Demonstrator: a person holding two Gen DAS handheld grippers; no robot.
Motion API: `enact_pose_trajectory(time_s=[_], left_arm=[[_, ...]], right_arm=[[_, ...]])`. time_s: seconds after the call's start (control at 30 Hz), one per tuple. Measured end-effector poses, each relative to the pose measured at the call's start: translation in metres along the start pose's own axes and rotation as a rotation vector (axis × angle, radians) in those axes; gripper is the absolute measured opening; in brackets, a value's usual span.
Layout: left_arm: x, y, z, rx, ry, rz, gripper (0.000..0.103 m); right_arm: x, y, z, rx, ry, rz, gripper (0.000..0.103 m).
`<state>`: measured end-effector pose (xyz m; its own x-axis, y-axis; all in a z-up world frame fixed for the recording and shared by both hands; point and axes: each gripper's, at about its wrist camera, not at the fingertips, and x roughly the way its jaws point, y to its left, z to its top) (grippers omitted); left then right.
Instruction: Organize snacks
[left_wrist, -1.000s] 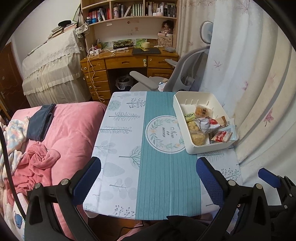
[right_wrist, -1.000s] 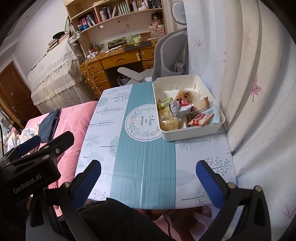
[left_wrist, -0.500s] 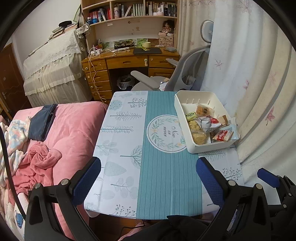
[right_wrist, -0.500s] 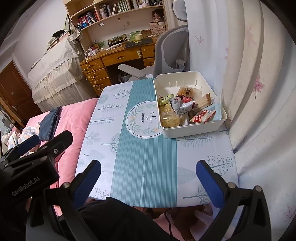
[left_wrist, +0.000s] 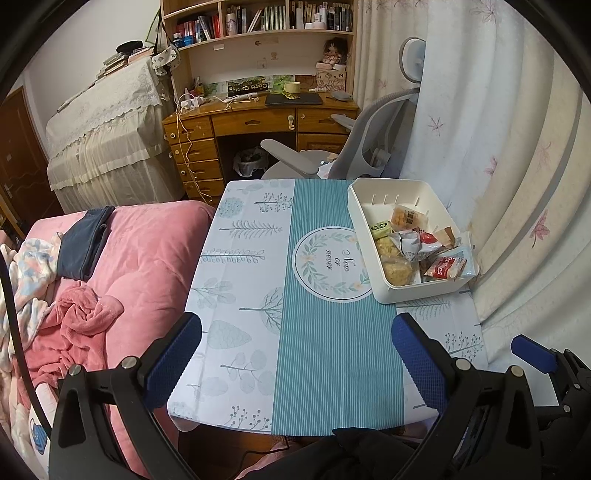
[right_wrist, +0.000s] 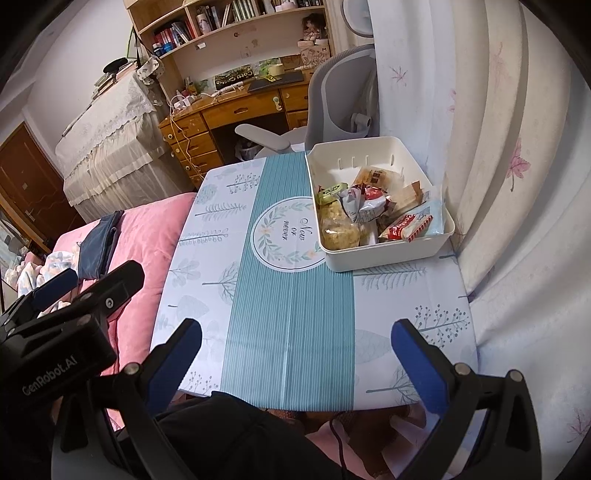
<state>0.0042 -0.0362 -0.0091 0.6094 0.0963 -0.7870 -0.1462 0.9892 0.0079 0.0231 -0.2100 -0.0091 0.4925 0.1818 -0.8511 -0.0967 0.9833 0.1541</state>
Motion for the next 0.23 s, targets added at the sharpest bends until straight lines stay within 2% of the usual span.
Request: enact_pose_trajectory(time_s=[0.23], left_arm=[[0.0001,0.0003,-0.0022,0.001,0.005,-0.001,0.102]], right_arm=[[0.0040,-0.0001,0.0006,0.001,0.017,0.004,0.103]])
